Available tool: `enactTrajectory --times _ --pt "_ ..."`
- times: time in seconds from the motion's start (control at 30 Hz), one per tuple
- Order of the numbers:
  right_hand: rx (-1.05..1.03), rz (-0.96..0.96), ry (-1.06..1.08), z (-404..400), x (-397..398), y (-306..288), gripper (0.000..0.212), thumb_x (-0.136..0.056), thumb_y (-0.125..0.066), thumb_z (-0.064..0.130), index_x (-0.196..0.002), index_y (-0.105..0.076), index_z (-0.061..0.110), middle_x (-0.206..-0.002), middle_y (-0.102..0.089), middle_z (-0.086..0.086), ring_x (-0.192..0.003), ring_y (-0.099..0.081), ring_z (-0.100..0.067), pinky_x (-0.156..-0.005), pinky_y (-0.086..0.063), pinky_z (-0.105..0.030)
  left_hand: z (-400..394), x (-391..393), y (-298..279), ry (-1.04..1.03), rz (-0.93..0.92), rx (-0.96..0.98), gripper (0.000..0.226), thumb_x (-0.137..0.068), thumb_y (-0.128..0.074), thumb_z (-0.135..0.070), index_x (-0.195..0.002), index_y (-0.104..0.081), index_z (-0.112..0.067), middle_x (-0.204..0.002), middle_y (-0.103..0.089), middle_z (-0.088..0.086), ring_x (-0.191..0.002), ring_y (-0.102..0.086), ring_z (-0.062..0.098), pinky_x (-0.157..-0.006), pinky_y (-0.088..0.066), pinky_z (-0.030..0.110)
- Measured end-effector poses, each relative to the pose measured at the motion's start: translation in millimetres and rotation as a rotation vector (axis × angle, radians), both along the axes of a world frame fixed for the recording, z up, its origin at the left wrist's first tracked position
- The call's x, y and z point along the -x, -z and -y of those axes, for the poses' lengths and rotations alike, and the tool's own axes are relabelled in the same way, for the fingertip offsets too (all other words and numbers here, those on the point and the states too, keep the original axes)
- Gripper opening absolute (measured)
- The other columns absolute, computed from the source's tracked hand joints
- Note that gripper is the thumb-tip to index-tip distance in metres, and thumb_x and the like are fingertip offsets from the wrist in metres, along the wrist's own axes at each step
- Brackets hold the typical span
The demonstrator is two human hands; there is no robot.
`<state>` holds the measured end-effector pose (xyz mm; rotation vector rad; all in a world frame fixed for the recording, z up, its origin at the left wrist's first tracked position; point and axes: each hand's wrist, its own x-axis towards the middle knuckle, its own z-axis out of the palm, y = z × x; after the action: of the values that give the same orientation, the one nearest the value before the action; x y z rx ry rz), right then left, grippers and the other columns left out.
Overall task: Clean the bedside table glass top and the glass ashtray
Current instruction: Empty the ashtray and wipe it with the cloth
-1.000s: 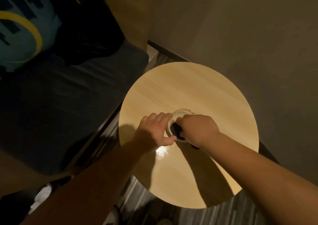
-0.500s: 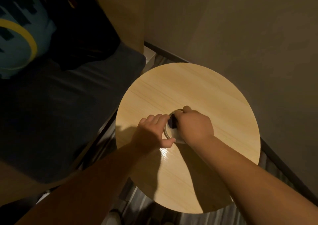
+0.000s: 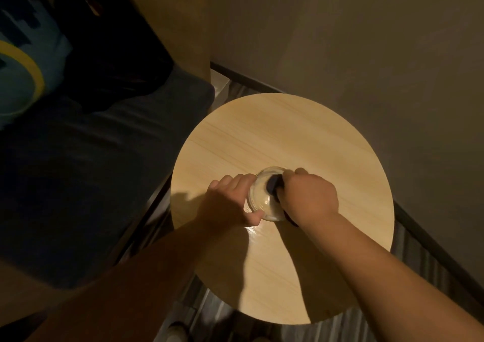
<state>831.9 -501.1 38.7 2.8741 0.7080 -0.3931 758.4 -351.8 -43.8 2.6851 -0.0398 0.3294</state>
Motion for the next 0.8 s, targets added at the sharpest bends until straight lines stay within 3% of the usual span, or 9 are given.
enactTrajectory --times 0.1,0.17,0.3,0.37,0.53,0.63,0.8 --pt "0.002 -0.089 -0.103 -6.5 20.7 -3.1 0.016 -0.087 -0.051 0.027 -0.095 -0.062 0.019 -0.080 -0.048 0.000 -0.062 -0.046 -0.023 -0.051 -0.032 -0.029 1.7 -1.7 -1.7 -0.011 0.035 -0.033 0.049 -0.060 -0.059 -0.044 -0.096 -0.065 -0.011 -0.075 -0.062 0.001 -0.059 -0.050 0.022 -0.052 -0.031 0.025" --pt "-0.062 -0.092 -0.109 -18.9 18.9 -0.9 0.014 -0.084 -0.052 0.024 -0.092 -0.063 0.021 -0.074 -0.044 0.003 -0.060 -0.043 -0.021 -0.050 -0.029 -0.028 2.6 -3.3 -2.0 -0.006 0.044 -0.026 0.048 -0.058 -0.058 -0.042 -0.094 -0.065 -0.011 -0.073 -0.060 0.001 -0.058 -0.049 0.023 -0.051 -0.032 0.026" --pt "-0.054 0.034 -0.032 -13.9 -10.2 5.1 0.021 -0.087 -0.052 0.025 -0.107 -0.056 0.020 -0.082 -0.039 -0.001 -0.066 -0.041 -0.025 -0.052 -0.030 -0.030 3.8 -1.2 -2.2 -0.028 0.038 -0.016 0.056 -0.058 -0.062 -0.047 -0.097 -0.065 -0.007 -0.074 -0.061 0.002 -0.059 -0.051 0.023 -0.050 -0.041 0.030" --pt "-0.029 0.001 -0.036 0.4 -9.1 3.5 0.023 -0.088 -0.053 0.026 -0.111 -0.055 0.023 -0.087 -0.040 -0.001 -0.069 -0.043 -0.025 -0.053 -0.030 -0.030 4.8 -0.6 -2.2 -0.031 0.031 0.005 0.059 -0.059 -0.063 -0.049 -0.100 -0.065 -0.007 -0.077 -0.062 0.001 -0.062 -0.053 0.023 -0.052 -0.042 0.031" --pt "-0.126 -0.100 -0.299 5.4 12.8 7.8 0.029 -0.083 -0.062 0.031 -0.112 -0.059 0.030 -0.100 -0.048 0.001 -0.088 -0.054 -0.026 -0.053 -0.033 -0.029 4.1 -2.7 -0.2 -0.031 0.065 -0.019 0.051 -0.063 -0.060 -0.048 -0.096 -0.066 -0.009 -0.074 -0.061 0.002 -0.060 -0.051 0.023 -0.049 -0.038 0.032" --pt "-0.176 -0.024 -0.209 -14.5 0.4 9.2 0.028 -0.077 -0.065 0.029 -0.104 -0.060 0.026 -0.093 -0.046 0.002 -0.085 -0.053 -0.025 -0.051 -0.027 -0.028 2.9 -1.6 -1.2 -0.020 0.015 -0.005 0.053 -0.060 -0.062 -0.049 -0.097 -0.063 -0.011 -0.077 -0.059 -0.001 -0.064 -0.052 0.024 -0.053 -0.041 0.035" --pt "-0.045 0.053 -0.054 2.9 -4.0 4.2 0.021 -0.089 -0.053 0.030 -0.105 -0.060 0.019 -0.092 -0.048 -0.002 -0.074 -0.054 -0.027 -0.049 -0.026 -0.029 2.9 -2.5 -3.4 -0.028 -0.011 -0.006 0.059 -0.060 -0.061 -0.051 -0.101 -0.065 -0.008 -0.080 -0.064 0.001 -0.065 -0.055 0.023 -0.054 -0.044 0.032"
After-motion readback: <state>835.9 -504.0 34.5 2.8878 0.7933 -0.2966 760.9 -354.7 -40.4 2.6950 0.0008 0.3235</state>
